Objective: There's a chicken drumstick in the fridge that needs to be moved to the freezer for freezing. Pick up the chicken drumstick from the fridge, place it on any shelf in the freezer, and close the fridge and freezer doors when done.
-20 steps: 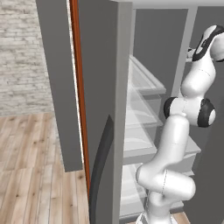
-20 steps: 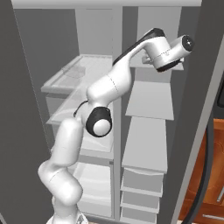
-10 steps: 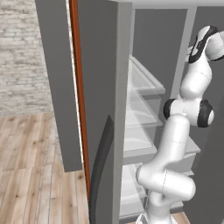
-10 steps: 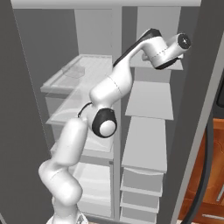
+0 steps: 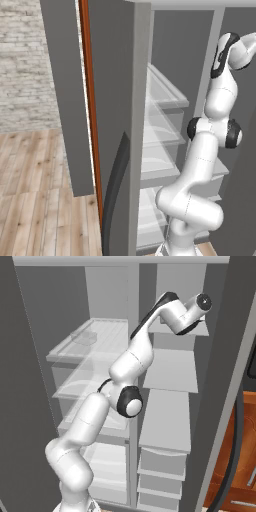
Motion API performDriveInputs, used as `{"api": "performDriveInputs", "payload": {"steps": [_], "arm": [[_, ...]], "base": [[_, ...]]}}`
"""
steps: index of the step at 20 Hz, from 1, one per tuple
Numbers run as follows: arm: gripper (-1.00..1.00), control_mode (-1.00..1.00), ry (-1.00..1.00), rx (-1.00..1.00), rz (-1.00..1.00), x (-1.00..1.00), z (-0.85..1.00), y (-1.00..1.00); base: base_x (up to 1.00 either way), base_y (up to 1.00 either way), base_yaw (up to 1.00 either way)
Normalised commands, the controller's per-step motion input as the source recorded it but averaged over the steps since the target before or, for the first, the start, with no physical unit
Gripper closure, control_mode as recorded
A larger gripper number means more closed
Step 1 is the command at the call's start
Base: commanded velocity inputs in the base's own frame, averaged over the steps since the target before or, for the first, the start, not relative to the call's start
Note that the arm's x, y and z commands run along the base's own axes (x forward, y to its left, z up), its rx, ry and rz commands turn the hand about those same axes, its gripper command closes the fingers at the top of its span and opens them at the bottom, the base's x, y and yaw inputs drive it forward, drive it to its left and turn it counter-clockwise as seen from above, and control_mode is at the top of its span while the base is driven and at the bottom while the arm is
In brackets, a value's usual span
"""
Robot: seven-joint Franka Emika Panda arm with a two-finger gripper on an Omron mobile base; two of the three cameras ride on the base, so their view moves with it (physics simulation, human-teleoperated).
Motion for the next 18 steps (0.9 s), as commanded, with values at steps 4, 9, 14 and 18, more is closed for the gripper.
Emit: {"api": "performDriveInputs", "payload": {"steps": [4,9,14,18], "arm": [[-1.0,-1.0,0.02,0.0,0.04,-0.41,-0.37,-0.03],[-1.0,-1.0,0.06,-0.01,0.01,-0.82,-0.56,0.09],[-1.0,-1.0,0.0,-0.14,0.0,-1.0,-0.6,0.54],[-1.0,-1.0,-0.04,-0.19,0.0,-1.0,-1.0,0.96]], "base": [[0.0,0.0,0.0],[0.0,0.0,0.0],[0.0,0.0,0.0],[0.0,0.0,0.0]]}}
